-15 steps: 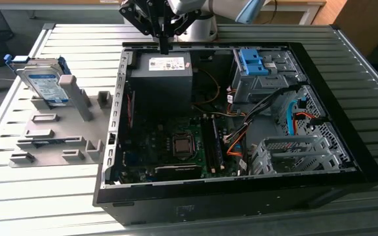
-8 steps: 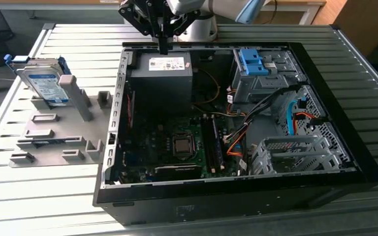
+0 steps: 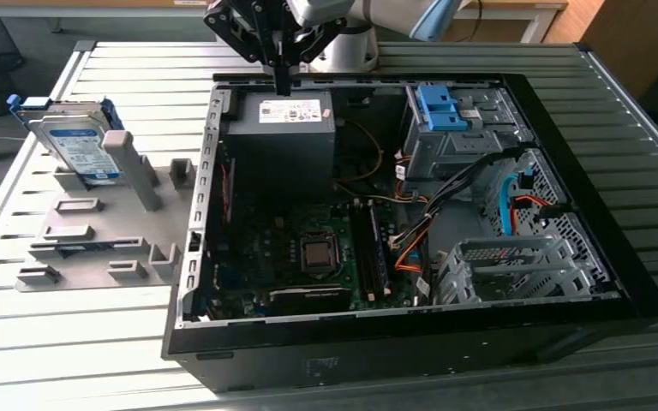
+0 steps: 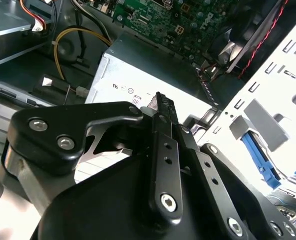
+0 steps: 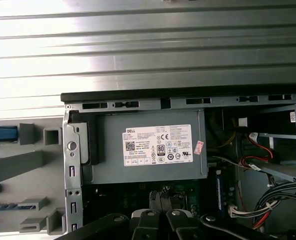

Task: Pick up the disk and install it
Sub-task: 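Reach for the disk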

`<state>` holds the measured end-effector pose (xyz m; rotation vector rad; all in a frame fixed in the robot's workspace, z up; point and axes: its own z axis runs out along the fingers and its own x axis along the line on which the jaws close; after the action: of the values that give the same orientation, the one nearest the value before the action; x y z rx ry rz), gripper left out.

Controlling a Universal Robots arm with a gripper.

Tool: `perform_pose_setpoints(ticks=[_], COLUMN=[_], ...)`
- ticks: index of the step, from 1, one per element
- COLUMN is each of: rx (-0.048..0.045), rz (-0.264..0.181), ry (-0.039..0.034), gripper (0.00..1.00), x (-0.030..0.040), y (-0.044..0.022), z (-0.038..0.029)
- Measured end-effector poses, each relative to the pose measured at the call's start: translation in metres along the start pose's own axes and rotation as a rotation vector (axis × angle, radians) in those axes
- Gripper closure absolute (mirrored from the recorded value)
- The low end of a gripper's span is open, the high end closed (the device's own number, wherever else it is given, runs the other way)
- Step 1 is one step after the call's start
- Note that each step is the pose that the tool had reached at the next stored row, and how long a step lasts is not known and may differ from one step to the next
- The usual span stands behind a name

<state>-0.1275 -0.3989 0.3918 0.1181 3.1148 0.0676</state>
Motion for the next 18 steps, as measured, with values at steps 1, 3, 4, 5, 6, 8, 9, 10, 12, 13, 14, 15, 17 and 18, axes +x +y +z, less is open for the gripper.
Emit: perform_pose_setpoints(ticks=[1,3,4,5,6,8,9,10,12,13,14,15,17,18], rx=[0.0001,0.0002,0.0002,0.0003,0.0003,0.0003,0.0004,0.0004,0.0006,0.0008,0.0008,0.0008,0.0008,0.0008], rz=[0.000,0.000,0.000,0.000,0.000,0.000,0.000,0.000,0.000,0.001,0.001,0.000,0.000,0.000], ry=[0.0004,0.0015,0.0019,0.0024,0.0029,0.0040,0.0048,0.0057,0.0076,0.0082,0.0086,0.0088,0.0090,0.0090], gripper=[0.89,0.89,0.89,0.89,0.89,0.89,0.89,0.89,0.89,0.89,0.89,0.89,0.89,0.89], x=[0.0002,0.0005,0.0007,0.0009,0.0012,0.0017,0.0019,0.0020,0.0022,0.0022,0.0022,0.0022,0.0022,0.0022], y=[0.0000,-0.0001,-0.0001,-0.0001,-0.0001,-0.0002,-0.0002,-0.0002,-0.0002,-0.0002,-0.0002,-0.0002,-0.0002,-0.0002], z=[0.0001,0.0003,0.0004,0.0005,0.0006,0.0009,0.0011,0.0012,0.0015,0.0015,0.0015,0.0016,0.0016,0.0016])
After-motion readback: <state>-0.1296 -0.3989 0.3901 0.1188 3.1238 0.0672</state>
